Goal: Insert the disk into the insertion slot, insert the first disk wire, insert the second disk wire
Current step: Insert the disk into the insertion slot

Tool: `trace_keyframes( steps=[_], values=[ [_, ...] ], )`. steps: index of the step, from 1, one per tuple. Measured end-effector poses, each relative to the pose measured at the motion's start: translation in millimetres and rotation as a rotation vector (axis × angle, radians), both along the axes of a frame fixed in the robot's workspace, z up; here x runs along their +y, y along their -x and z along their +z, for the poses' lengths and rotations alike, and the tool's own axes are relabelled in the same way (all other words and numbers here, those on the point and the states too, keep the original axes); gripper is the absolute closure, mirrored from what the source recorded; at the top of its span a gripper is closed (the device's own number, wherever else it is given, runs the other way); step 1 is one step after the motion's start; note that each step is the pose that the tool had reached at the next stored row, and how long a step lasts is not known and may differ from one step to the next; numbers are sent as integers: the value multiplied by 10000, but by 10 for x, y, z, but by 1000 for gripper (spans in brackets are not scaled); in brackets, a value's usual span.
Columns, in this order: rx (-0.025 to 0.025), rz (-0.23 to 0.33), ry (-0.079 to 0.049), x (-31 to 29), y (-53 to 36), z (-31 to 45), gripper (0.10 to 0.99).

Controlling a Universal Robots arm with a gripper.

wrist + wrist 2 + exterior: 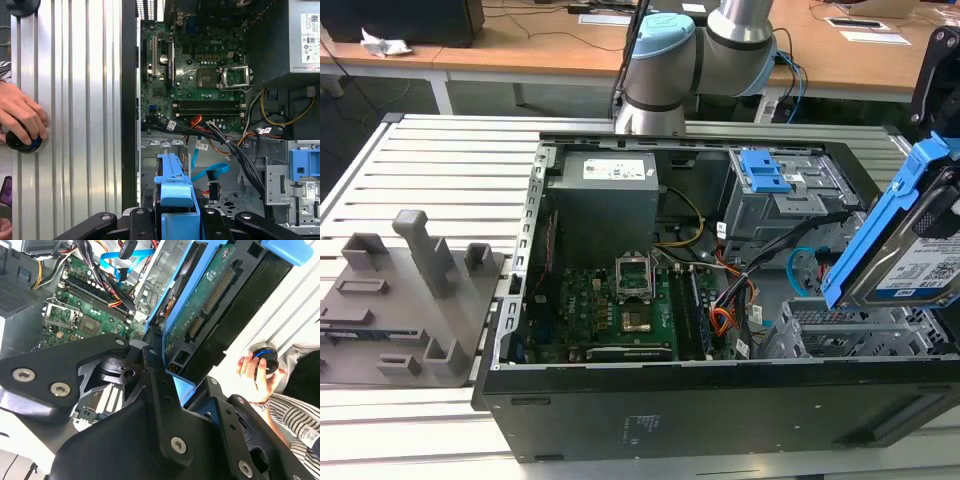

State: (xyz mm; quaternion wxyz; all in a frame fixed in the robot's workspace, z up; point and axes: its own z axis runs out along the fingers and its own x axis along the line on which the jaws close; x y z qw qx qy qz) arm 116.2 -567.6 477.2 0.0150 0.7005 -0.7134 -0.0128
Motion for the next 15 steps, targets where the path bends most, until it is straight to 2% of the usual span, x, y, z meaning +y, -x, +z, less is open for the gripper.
trace_keyframes(
  steps=[6, 15],
  values=[
    [0, 1, 0, 0, 0, -65, 718],
    [0, 0, 0, 0, 0, -124, 718]
  ],
)
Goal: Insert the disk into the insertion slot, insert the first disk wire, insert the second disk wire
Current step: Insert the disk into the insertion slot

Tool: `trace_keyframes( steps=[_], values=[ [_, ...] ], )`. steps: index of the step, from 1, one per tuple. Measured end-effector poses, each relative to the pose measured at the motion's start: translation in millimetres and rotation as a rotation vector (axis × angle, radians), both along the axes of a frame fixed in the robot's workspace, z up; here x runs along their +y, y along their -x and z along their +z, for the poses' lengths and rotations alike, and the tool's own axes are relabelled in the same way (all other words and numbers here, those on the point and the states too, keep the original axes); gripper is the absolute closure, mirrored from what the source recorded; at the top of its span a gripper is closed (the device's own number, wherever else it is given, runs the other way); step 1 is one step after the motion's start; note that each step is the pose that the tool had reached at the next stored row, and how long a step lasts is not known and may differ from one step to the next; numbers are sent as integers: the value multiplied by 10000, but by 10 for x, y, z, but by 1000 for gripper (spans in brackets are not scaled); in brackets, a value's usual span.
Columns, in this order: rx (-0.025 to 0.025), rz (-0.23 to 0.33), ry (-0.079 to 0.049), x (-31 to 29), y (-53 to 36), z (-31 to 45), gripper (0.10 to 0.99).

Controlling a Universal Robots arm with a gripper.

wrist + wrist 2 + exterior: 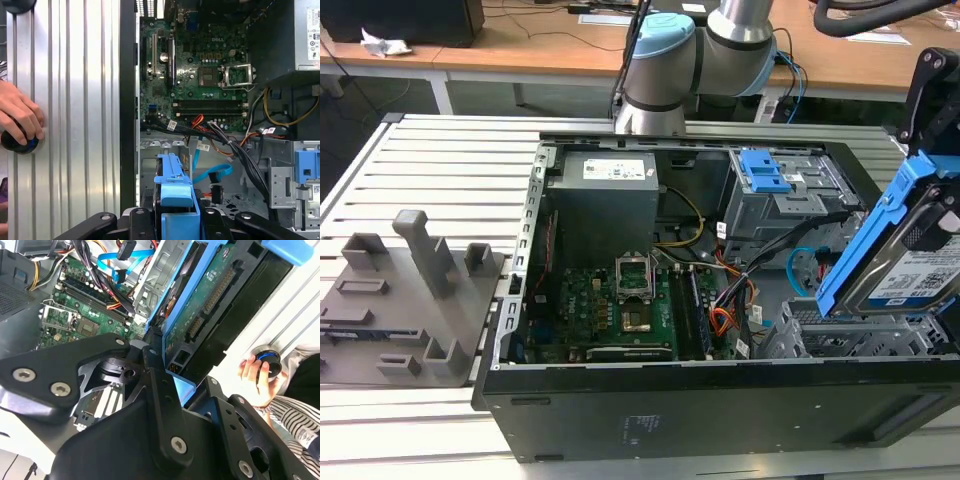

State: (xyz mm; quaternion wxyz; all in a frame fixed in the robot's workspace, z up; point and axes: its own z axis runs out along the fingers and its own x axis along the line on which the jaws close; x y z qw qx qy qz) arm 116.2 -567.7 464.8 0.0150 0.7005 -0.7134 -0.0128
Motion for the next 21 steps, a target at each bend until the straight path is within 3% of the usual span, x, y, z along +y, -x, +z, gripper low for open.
trace_keyframes(
  steps=[21],
  values=[
    [0, 0, 0, 0, 0, -176, 718]
  ],
)
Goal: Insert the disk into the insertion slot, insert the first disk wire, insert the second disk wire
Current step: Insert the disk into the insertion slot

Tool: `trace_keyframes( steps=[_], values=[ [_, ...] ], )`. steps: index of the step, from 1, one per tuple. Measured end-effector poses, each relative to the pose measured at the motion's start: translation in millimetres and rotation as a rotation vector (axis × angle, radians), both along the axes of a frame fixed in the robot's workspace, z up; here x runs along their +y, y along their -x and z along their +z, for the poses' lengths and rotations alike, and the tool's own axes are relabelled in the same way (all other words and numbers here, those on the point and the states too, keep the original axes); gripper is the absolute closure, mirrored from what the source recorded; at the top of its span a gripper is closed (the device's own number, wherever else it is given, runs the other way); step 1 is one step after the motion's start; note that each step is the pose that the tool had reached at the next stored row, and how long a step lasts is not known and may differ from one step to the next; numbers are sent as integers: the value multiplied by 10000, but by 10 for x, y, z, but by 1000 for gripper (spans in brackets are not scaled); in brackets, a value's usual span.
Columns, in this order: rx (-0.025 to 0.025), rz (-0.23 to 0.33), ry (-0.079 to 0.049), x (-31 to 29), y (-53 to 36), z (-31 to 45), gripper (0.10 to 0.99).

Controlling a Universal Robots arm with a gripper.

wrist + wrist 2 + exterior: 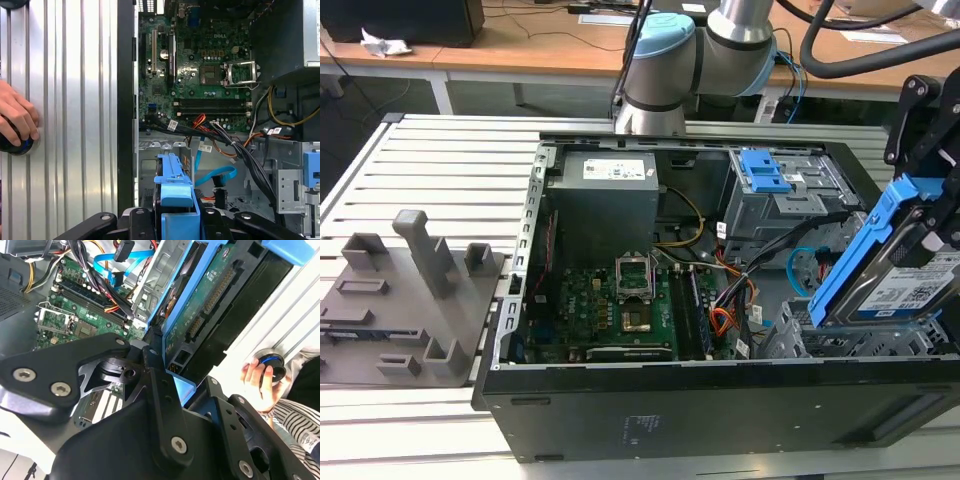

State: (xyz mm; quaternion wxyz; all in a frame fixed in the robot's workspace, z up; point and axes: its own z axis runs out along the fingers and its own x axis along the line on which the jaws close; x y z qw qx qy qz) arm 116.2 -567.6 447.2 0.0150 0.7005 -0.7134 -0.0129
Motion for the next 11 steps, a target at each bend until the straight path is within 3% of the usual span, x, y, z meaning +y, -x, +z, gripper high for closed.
trace_keyframes(
  steps=[9, 11],
  values=[
    [0, 0, -1, 1, 0, -93, 718],
    [0, -2, -2, 28, 15, -93, 718]
  ],
)
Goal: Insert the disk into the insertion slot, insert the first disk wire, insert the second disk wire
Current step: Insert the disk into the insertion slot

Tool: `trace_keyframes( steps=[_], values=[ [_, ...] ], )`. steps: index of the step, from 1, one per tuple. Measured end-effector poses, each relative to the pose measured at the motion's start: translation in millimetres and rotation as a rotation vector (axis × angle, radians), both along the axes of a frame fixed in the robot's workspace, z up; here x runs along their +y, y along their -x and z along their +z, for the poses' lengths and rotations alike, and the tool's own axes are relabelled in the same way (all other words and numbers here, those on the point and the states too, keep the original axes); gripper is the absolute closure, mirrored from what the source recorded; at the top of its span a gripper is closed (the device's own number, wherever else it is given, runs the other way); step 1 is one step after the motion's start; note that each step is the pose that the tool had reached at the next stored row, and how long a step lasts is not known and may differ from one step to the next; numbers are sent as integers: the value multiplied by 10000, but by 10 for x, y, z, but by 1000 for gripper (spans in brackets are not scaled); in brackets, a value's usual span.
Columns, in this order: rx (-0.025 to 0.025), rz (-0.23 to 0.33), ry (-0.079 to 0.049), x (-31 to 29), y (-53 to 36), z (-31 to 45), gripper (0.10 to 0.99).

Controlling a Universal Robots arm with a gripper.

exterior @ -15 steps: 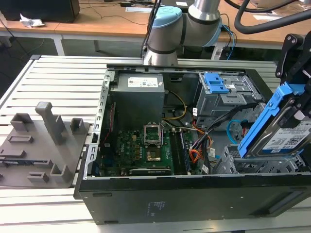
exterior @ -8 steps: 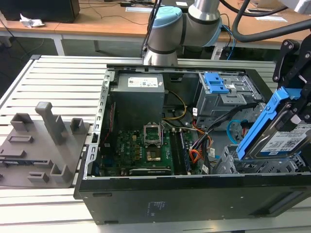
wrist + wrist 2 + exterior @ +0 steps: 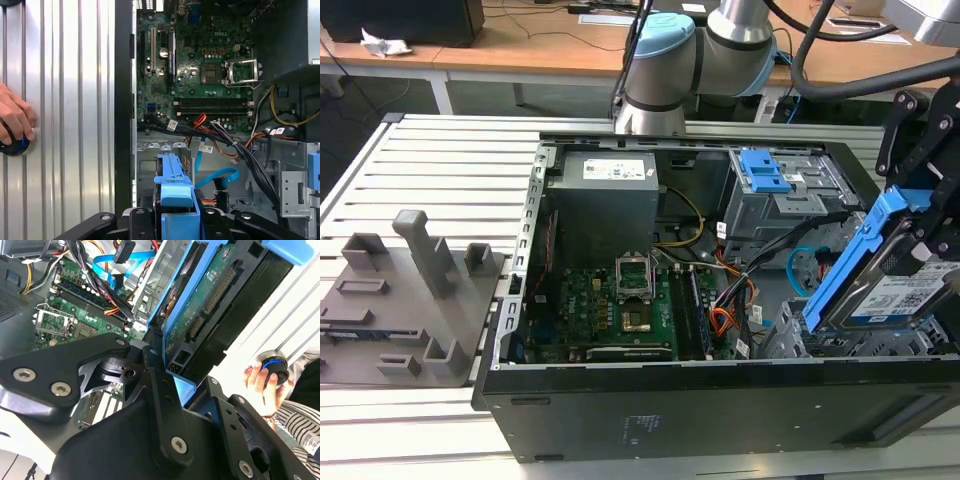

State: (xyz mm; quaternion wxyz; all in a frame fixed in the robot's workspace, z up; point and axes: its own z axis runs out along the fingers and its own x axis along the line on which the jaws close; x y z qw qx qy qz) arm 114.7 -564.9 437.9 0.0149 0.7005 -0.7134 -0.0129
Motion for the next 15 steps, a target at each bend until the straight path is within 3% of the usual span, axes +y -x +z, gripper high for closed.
trace_keyframes(
  steps=[5, 15],
  values=[
    [-1, 2, -5, 121, 28, -9, 718],
    [-1, 2, -4, 124, 28, -183, 718]
  ],
)
